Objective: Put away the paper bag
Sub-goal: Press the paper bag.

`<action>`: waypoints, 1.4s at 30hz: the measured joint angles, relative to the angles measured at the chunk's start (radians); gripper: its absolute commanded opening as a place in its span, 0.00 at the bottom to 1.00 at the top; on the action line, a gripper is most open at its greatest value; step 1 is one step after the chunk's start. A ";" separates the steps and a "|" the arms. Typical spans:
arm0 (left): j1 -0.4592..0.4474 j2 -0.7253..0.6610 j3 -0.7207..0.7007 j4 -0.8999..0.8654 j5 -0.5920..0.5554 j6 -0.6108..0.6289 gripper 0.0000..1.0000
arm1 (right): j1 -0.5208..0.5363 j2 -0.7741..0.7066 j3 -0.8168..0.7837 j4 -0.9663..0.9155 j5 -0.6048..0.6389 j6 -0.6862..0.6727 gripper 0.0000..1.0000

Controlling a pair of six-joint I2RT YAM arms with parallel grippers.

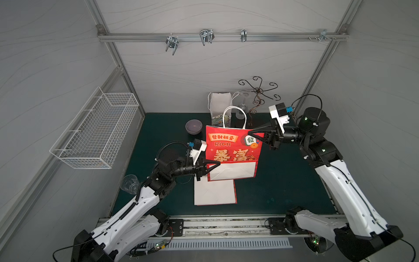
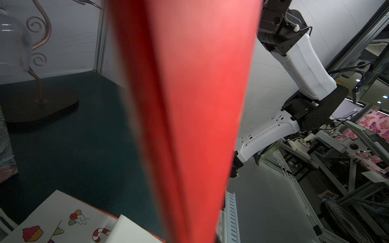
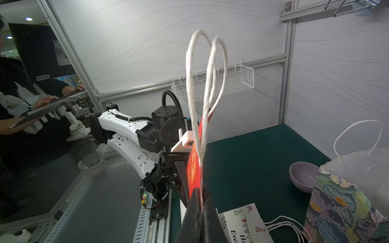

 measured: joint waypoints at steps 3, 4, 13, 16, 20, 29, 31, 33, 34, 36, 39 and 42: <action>0.000 -0.001 0.000 -0.001 0.000 0.002 0.00 | -0.006 -0.001 0.000 -0.005 0.005 -0.002 0.56; 0.000 -0.001 0.000 -0.003 -0.001 0.004 0.00 | -0.009 -0.003 0.000 -0.007 0.008 -0.006 0.64; 0.000 -0.009 0.009 -0.047 -0.035 0.069 0.00 | -0.059 -0.194 -0.101 -0.175 0.134 -0.167 0.94; 0.000 -0.009 0.032 -0.054 -0.041 0.085 0.00 | -0.065 -0.271 -0.158 -0.272 0.172 -0.239 0.96; -0.001 -0.009 0.071 -0.052 -0.041 0.094 0.00 | -0.065 -0.319 -0.224 -0.357 0.211 -0.294 0.98; -0.002 -0.016 0.084 -0.049 -0.032 0.087 0.00 | -0.067 -0.279 -0.319 -0.394 0.182 -0.314 0.97; -0.002 -0.016 0.084 -0.041 -0.029 0.082 0.00 | -0.067 -0.257 -0.319 -0.380 0.144 -0.314 0.95; -0.002 -0.016 0.084 -0.028 -0.024 0.067 0.00 | -0.066 -0.234 -0.320 -0.351 0.109 -0.313 0.90; -0.002 -0.016 0.084 -0.022 -0.022 0.061 0.00 | -0.064 -0.226 -0.320 -0.336 0.098 -0.309 0.88; -0.002 -0.015 0.084 0.003 -0.016 0.041 0.00 | -0.060 -0.201 -0.320 -0.296 0.074 -0.305 0.82; -0.002 -0.015 0.084 0.029 -0.011 0.017 0.00 | -0.049 -0.167 -0.320 -0.249 0.048 -0.291 0.68; -0.002 -0.014 0.084 0.047 -0.008 -0.003 0.00 | -0.041 -0.136 -0.320 -0.208 0.021 -0.272 0.49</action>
